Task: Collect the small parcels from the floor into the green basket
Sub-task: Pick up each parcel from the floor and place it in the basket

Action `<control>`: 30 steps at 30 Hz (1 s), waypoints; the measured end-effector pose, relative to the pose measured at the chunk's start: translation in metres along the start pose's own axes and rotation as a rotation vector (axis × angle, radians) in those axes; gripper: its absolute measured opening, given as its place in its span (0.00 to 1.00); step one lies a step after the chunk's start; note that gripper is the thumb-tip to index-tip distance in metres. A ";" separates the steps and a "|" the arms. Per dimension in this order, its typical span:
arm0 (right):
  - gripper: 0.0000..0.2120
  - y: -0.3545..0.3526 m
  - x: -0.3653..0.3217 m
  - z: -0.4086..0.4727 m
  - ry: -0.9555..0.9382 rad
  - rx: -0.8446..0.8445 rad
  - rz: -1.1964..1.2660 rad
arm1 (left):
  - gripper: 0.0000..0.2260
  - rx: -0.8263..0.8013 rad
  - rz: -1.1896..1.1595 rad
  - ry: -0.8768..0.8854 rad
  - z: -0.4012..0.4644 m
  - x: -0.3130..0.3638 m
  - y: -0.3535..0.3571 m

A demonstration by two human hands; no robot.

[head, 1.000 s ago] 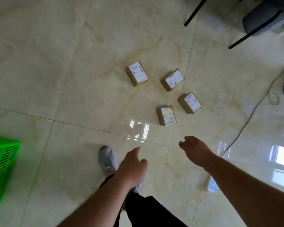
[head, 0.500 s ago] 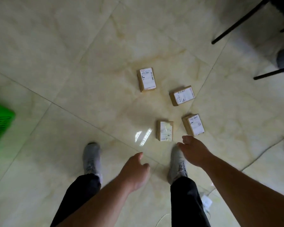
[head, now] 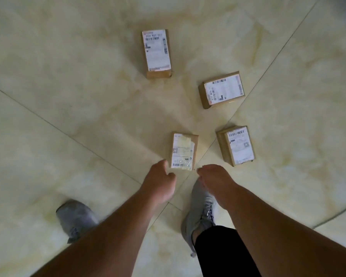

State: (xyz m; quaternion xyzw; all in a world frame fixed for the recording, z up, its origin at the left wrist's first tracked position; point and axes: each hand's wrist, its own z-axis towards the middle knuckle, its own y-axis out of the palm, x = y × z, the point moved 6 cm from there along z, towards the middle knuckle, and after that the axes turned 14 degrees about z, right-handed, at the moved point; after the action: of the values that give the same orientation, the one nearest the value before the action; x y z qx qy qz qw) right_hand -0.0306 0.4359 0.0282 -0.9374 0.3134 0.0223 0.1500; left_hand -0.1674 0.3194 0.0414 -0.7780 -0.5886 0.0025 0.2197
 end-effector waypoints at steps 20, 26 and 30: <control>0.15 0.149 0.040 0.051 0.410 -0.182 1.766 | 0.26 0.107 1.533 0.779 0.124 0.101 0.007; 0.23 0.116 0.036 0.039 0.263 -0.072 1.515 | 0.26 -0.053 0.717 0.270 0.115 0.028 -0.024; 0.25 0.097 0.009 -0.001 0.066 -0.083 1.109 | 0.21 -0.009 0.248 0.194 0.080 -0.005 -0.053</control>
State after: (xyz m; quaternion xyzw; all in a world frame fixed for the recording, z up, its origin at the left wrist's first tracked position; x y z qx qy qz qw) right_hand -0.0813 0.3571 0.0016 -0.6373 0.7633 0.0807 0.0690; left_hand -0.2388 0.3534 -0.0140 -0.8424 -0.4639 -0.0480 0.2700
